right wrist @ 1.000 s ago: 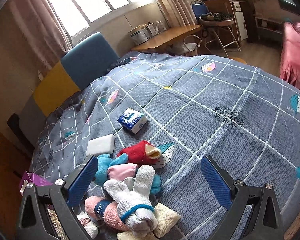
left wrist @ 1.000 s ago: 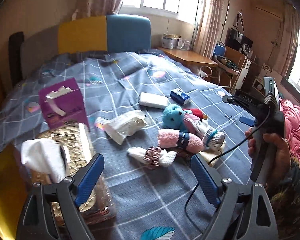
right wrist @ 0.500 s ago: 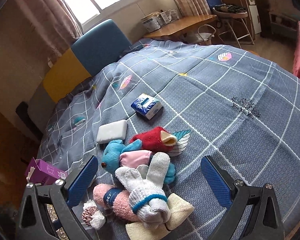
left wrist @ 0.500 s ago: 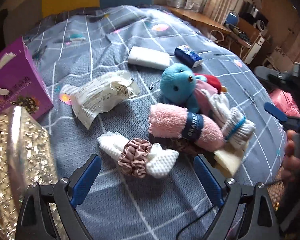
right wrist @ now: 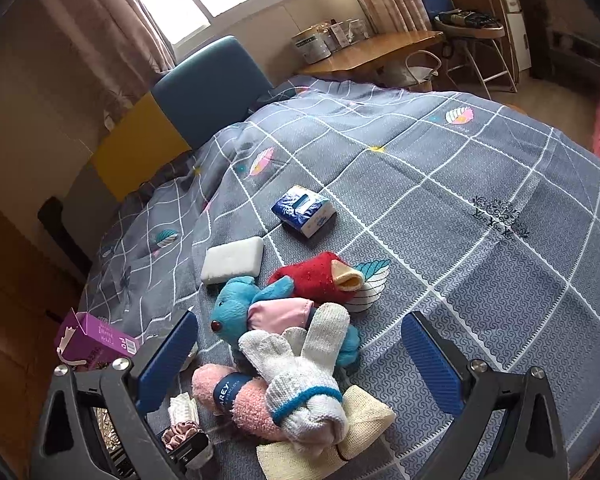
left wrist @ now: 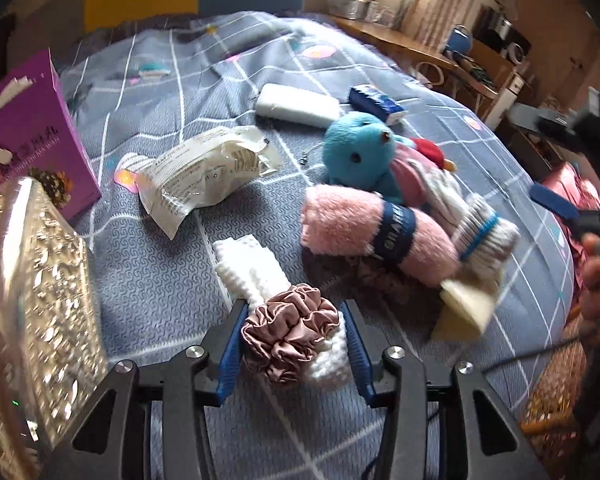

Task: Organize soft objects
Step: 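Reach the left gripper to the white scrunchie bundle and grasp it, then carry the scrunchie bundle with the left gripper while the right gripper grasps the white snack packet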

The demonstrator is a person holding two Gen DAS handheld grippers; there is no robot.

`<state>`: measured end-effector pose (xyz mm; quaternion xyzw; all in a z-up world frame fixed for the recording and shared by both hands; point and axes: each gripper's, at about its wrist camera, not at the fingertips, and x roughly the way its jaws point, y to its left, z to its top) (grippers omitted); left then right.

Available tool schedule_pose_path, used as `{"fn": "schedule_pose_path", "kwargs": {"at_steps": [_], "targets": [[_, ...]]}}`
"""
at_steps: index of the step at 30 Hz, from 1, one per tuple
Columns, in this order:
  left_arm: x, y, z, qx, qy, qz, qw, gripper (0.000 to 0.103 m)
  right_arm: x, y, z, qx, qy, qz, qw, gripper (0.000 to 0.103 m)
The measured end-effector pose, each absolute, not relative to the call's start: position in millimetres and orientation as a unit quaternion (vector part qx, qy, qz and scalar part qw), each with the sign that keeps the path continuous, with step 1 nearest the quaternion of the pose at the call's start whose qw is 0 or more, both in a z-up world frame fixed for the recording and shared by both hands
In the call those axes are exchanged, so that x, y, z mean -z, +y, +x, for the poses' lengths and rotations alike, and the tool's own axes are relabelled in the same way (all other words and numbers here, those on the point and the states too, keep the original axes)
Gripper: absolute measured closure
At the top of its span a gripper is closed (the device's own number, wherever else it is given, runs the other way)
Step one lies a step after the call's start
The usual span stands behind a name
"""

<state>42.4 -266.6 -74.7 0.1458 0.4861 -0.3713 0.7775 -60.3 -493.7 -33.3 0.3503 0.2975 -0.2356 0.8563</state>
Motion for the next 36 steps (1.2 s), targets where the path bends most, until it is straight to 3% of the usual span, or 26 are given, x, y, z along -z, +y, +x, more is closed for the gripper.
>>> {"fn": "schedule_pose_path", "kwargs": {"at_steps": [6,13,24,26,30,36], "targets": [[44.8,-239.8,10.5,0.42,0.444,0.153,0.776,0.057,31.5,-468.4,-36.9,0.159,0.341,0.309,0.874,0.0],[14.6,-203.6,-0.9,0.449,0.407,0.125,0.785,0.057,23.2,-420.2,37.8,0.043,0.416,0.174,0.891,0.0],[-38.8,-135.7,3.8,0.482,0.352,0.051,0.801,0.057,96.6,-389.4,151.6,-0.023,0.502,0.358,0.787,0.0],[-46.0,-117.3,14.2,0.474,0.352,0.024,0.807,0.057,103.8,-386.6,164.3,0.01,0.501,0.354,0.79,0.001],[-58.0,-75.9,40.9,0.44,0.348,-0.031,0.827,0.057,112.9,-381.2,184.2,0.046,0.51,0.339,0.789,0.017],[-50.1,-18.4,94.7,0.314,0.359,-0.074,0.876,0.057,115.4,-368.0,205.2,0.085,0.522,0.28,0.801,0.019]]}}
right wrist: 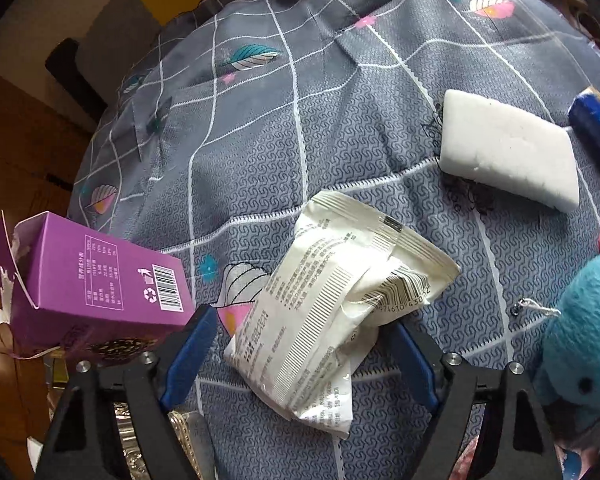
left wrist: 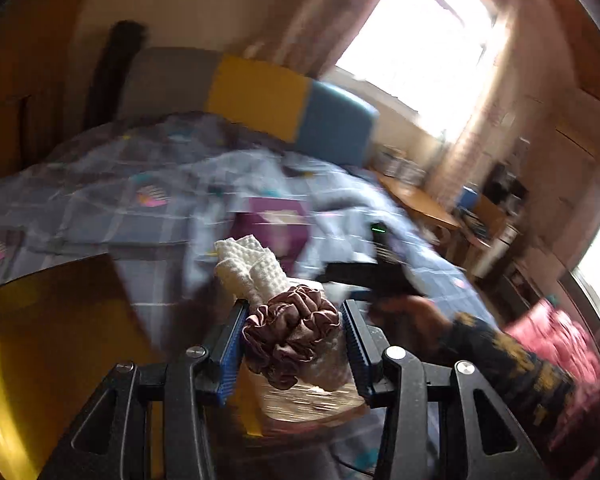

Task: Organize soft objects
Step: 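Carry the scrunchie bundle with the left gripper while the right gripper grasps the white snack packet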

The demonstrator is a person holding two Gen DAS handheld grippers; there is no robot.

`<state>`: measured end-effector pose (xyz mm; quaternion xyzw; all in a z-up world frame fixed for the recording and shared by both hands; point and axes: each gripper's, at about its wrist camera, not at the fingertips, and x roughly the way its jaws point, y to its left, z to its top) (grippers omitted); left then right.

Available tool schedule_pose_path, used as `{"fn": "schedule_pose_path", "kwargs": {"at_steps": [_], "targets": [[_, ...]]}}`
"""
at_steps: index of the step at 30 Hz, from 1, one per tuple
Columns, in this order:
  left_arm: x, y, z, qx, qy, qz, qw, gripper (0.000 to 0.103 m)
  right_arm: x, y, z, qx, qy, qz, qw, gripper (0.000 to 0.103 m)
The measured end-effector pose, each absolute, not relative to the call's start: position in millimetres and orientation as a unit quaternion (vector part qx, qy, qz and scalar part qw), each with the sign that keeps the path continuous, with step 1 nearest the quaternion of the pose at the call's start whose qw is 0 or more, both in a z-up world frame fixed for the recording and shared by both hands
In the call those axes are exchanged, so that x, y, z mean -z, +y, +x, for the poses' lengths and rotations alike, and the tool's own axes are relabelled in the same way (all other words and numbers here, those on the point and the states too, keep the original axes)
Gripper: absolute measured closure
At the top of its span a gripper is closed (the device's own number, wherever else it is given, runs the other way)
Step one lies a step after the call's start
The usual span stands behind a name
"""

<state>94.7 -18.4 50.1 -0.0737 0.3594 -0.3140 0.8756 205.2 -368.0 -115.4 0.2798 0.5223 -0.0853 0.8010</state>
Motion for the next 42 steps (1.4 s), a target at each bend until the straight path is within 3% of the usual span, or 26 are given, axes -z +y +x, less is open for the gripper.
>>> {"fn": "schedule_pose_path", "kwargs": {"at_steps": [3,10,17,20,24,31,42], "targets": [[-24.2,9.6,136.9,0.232,0.403,-0.1,0.88,0.057,114.0,-362.6,207.3,0.104,0.534,0.228,0.808,0.031],[34.6,34.3,211.2,0.166,0.462,-0.127,0.862,0.056,118.8,-356.3,212.8,0.092,0.554,0.172,0.809,0.031],[65.7,43.0,242.7,0.102,0.5,-0.124,0.851,0.045,120.8,-344.8,220.7,0.089,0.564,0.105,0.814,0.036],[66.2,44.6,235.6,0.093,0.492,-0.113,0.858,0.031,118.2,-350.7,217.1,0.085,0.56,0.104,0.818,0.043],[64.1,47.1,220.6,0.098,0.477,-0.103,0.867,0.022,109.7,-359.1,204.0,0.094,0.559,0.1,0.818,0.049],[49.9,52.3,192.6,0.101,0.451,-0.071,0.884,0.02,75.4,-359.4,203.9,0.103,0.538,0.082,0.833,0.05],[36.0,68.4,129.1,0.123,0.426,-0.052,0.895,0.02,-40.6,-323.0,236.0,0.061,0.446,0.042,0.892,0.05]]}}
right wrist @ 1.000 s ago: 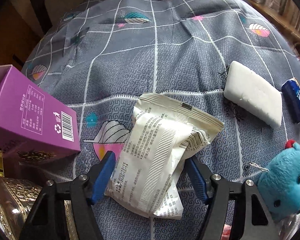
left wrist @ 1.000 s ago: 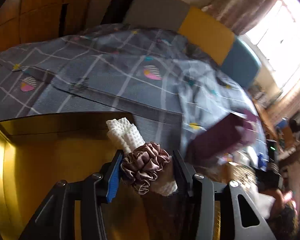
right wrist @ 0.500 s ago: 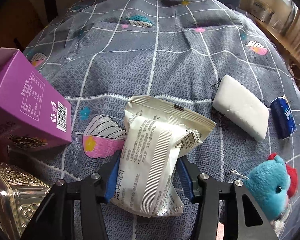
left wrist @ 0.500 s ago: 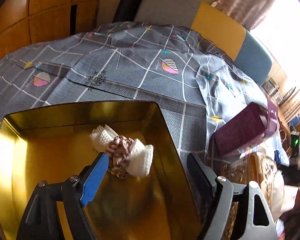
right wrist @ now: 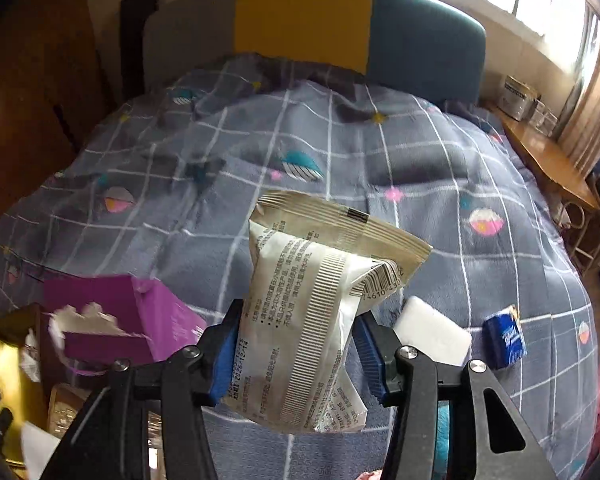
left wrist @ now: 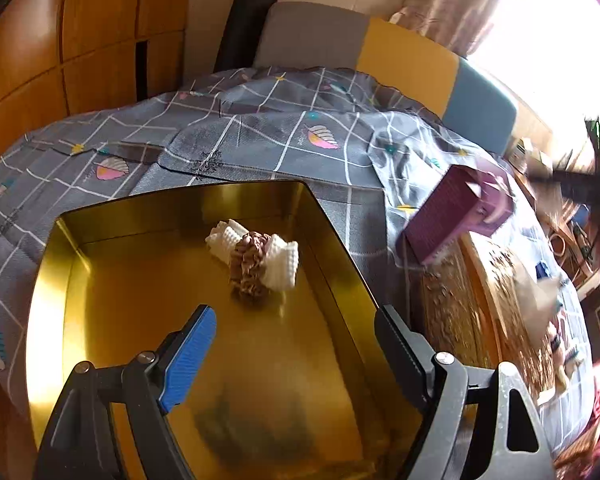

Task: Organize soft objects
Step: 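Carry the scrunchie bundle with the left gripper while the right gripper grasps the white snack packet, then release the bundle into the gold tray with the left gripper while the right drops the packet there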

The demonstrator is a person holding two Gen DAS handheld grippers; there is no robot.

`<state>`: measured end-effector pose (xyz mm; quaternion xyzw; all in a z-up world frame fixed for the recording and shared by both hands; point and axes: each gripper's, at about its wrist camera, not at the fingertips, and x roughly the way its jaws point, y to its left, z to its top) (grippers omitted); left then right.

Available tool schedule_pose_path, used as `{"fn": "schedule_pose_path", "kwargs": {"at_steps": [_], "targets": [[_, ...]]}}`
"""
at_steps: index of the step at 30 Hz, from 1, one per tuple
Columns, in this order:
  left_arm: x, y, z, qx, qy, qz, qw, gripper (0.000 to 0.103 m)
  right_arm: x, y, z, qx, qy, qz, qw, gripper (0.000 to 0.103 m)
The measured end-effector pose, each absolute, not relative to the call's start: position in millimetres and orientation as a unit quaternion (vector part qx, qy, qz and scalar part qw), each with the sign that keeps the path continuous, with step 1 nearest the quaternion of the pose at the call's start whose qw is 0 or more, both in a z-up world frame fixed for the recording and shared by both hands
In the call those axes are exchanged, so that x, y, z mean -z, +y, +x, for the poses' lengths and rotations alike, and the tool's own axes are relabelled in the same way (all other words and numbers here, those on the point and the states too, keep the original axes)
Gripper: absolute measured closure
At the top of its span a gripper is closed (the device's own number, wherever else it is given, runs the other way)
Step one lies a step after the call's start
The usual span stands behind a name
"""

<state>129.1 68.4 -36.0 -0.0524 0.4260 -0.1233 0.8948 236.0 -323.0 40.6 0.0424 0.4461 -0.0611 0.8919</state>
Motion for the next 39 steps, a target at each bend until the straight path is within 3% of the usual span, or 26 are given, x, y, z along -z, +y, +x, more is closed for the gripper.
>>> {"fn": "schedule_pose_path", "kwargs": {"at_steps": [6,13,20,27,35,38,39], "targets": [[30.0,83.9,107.6,0.124,0.416,-0.07,0.898,0.02,-93.7,-220.8,213.4,-0.131,0.414,-0.003,0.901,0.05],[29.4,110.3,83.9,0.099,0.411,-0.089,0.902,0.02,-83.9,-91.4,177.0,-0.31,0.446,-0.055,0.838,0.05],[27.2,143.2,64.0,0.05,0.405,-0.103,0.907,0.02,-16.5,-7.5,165.5,-0.295,0.487,-0.097,0.816,0.049],[15.5,154.2,48.6,0.005,0.373,-0.082,0.924,0.02,50.3,13.8,157.5,-0.266,0.54,-0.118,0.79,0.049],[12.3,150.4,40.6,-0.021,0.365,-0.061,0.929,0.02,61.7,20.9,146.3,-0.22,0.504,-0.148,0.822,0.047],[11.7,148.9,37.1,-0.03,0.361,-0.058,0.93,0.02,55.1,15.7,145.6,-0.213,0.488,-0.135,0.835,0.033],[11.5,148.6,36.5,-0.031,0.361,-0.057,0.93,0.02,52.4,12.8,145.3,-0.212,0.484,-0.127,0.839,0.024]]}}
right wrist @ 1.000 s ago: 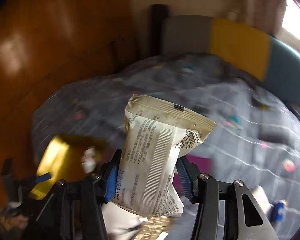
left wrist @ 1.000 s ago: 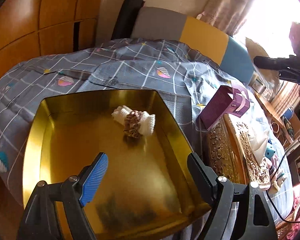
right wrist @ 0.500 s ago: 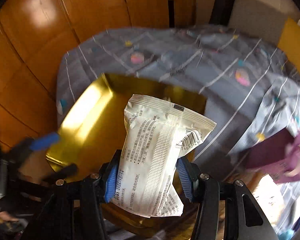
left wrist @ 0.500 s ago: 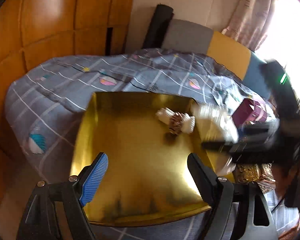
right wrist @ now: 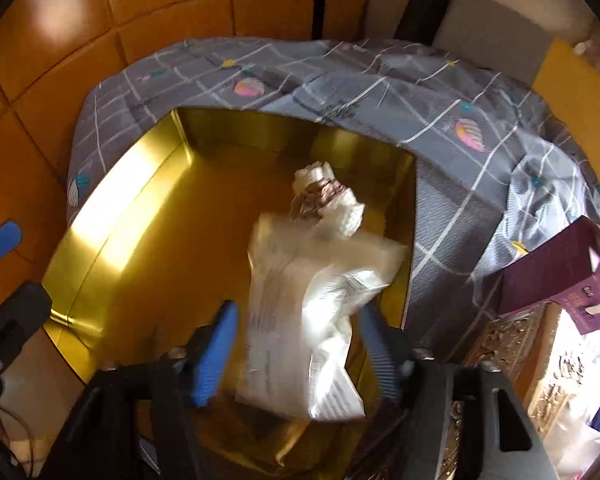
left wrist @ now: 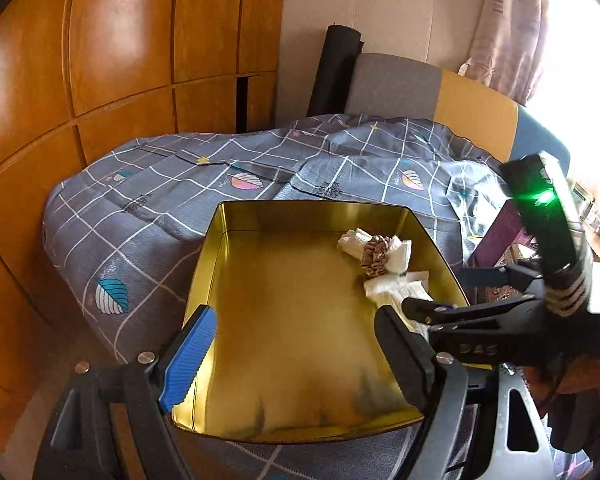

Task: Organize soft objects
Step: 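Release the bundle into the gold tray with the left gripper while the right drops the packet there, then move the left gripper to the pink rolled towel and grasp it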

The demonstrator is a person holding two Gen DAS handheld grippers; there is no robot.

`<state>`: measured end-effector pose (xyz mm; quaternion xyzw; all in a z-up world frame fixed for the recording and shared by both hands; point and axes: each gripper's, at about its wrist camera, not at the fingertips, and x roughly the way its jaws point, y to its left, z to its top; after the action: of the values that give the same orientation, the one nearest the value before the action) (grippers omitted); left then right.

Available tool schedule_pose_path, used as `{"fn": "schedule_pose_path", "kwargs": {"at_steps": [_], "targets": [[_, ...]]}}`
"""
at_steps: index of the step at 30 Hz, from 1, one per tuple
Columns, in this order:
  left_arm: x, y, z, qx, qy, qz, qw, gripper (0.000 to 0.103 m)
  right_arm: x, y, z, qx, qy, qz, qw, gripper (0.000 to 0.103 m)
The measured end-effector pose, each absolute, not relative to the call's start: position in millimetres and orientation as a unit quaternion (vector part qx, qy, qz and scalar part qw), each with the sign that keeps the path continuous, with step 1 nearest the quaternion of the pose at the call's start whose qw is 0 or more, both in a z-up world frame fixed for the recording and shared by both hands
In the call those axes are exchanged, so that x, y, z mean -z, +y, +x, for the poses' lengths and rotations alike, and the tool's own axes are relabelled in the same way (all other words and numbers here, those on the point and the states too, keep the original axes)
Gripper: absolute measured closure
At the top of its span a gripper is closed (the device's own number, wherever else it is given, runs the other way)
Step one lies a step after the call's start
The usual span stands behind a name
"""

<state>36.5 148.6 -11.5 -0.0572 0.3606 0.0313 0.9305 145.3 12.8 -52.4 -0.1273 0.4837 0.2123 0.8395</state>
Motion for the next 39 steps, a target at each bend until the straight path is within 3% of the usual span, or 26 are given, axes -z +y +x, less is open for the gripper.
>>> {"fn": "schedule_pose_path", "kwargs": {"at_steps": [16,24,39], "targets": [[9.8,126.2,28.1,-0.012,0.361,-0.033,0.932,0.02,3.0,-33.1,97.7,-0.153,0.372,-0.085,0.912,0.004],[3.9,109.8,22.0,0.002,0.35,-0.011,0.937,0.02,-24.5,-71.2,67.7,-0.109,0.304,-0.073,0.944,0.0],[-16.2,57.9,14.7,0.085,0.33,0.031,0.94,0.02,-51.1,-225.2,28.9,0.065,0.269,-0.02,0.961,0.0]]}}
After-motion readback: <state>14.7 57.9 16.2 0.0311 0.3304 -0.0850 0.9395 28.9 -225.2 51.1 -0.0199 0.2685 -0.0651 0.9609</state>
